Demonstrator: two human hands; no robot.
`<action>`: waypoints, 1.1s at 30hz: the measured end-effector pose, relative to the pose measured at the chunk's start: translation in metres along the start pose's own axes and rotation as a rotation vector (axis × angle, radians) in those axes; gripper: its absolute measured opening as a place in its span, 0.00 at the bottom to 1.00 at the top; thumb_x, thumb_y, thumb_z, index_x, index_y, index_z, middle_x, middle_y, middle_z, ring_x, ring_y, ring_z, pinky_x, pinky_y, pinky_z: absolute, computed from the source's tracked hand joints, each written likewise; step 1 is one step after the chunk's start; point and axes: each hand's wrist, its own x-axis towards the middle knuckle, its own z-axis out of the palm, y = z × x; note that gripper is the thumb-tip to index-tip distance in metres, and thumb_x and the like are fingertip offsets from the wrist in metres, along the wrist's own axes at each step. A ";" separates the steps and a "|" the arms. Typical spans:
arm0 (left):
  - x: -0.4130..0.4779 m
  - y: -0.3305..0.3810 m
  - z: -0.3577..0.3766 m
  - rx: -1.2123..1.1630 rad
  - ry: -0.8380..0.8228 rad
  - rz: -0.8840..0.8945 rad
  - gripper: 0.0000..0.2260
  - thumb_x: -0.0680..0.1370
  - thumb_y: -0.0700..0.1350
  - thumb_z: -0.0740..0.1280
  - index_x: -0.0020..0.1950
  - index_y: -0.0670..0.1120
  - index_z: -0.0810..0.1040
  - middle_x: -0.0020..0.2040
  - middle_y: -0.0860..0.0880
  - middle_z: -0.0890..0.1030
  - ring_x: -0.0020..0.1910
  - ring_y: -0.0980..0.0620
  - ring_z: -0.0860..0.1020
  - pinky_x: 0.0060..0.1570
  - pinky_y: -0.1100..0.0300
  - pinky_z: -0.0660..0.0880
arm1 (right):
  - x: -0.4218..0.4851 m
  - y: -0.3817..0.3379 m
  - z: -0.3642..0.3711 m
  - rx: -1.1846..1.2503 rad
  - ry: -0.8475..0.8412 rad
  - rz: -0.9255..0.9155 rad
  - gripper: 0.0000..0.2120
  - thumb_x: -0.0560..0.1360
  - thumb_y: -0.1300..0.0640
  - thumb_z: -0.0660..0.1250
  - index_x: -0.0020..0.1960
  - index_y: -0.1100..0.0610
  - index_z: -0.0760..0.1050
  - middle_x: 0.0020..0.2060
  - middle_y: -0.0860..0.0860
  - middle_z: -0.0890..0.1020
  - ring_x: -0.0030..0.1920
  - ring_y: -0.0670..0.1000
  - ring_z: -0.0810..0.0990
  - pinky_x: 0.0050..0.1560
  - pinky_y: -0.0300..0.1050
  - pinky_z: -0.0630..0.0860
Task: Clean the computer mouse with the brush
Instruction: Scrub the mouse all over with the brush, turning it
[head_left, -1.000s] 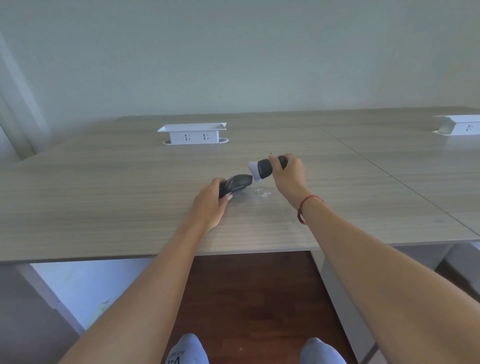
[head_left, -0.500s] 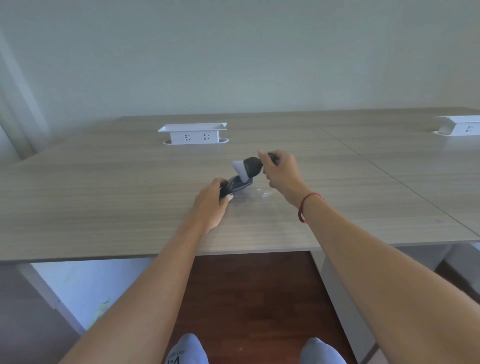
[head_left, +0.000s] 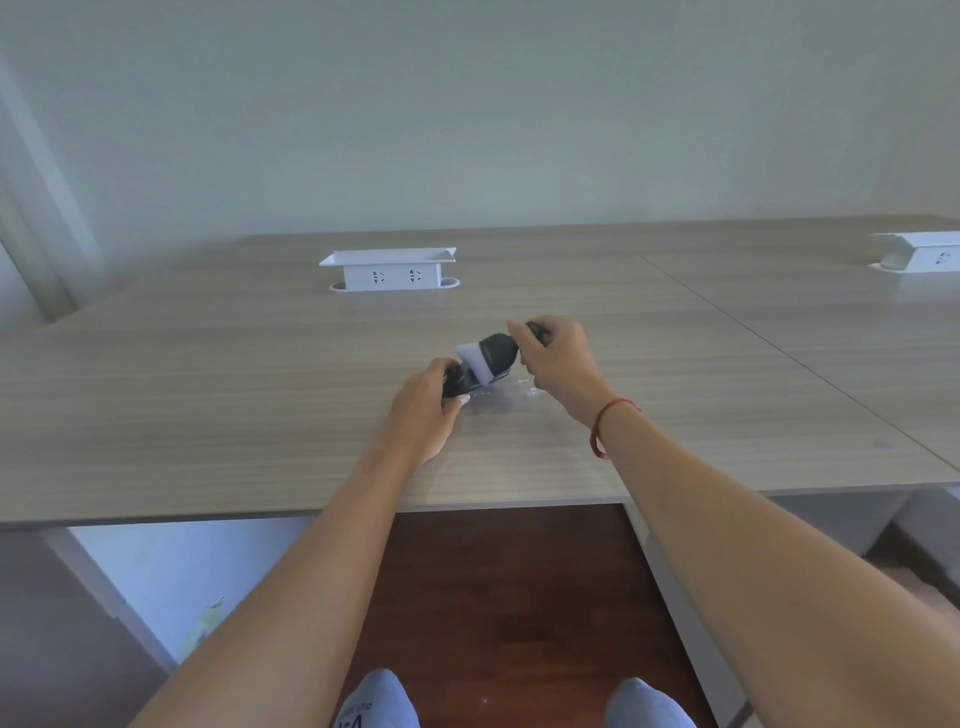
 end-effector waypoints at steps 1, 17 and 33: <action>0.000 0.000 0.000 0.003 0.003 0.009 0.16 0.78 0.41 0.69 0.65 0.43 0.74 0.59 0.44 0.80 0.59 0.45 0.77 0.59 0.51 0.73 | 0.000 0.004 0.000 -0.019 0.024 0.010 0.15 0.77 0.50 0.64 0.38 0.60 0.72 0.32 0.56 0.71 0.30 0.51 0.67 0.31 0.43 0.66; 0.001 -0.001 0.002 0.074 0.047 0.091 0.17 0.77 0.38 0.69 0.66 0.43 0.74 0.59 0.44 0.80 0.60 0.44 0.74 0.59 0.53 0.71 | 0.006 0.024 -0.007 -0.116 0.211 0.151 0.18 0.78 0.53 0.63 0.33 0.58 0.66 0.30 0.50 0.69 0.35 0.52 0.69 0.32 0.41 0.64; -0.003 0.001 -0.004 -0.086 0.008 -0.004 0.19 0.74 0.34 0.67 0.66 0.42 0.73 0.60 0.44 0.80 0.59 0.45 0.78 0.57 0.58 0.72 | 0.002 0.031 -0.013 -0.023 0.245 0.159 0.15 0.78 0.51 0.63 0.38 0.60 0.72 0.28 0.51 0.71 0.34 0.51 0.69 0.36 0.43 0.67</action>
